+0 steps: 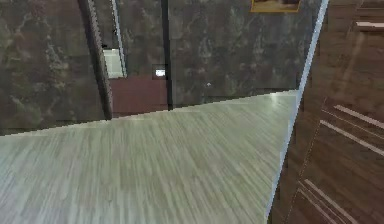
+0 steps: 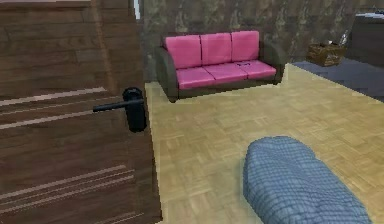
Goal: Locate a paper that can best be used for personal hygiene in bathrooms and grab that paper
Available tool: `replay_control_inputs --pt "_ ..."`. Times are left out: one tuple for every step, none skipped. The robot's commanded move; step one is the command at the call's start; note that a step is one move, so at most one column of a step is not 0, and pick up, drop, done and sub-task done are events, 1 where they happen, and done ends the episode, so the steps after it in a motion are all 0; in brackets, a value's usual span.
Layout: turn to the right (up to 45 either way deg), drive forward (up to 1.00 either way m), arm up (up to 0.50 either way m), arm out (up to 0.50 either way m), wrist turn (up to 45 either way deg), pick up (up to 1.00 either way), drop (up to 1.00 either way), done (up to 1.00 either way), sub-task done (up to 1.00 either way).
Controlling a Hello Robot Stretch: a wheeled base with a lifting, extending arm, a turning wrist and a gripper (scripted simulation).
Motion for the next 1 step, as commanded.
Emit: replay_control_inputs --pt "0.0 1.0 0.0 0.0 0.0 0.0 0.0 0.0 0.0"
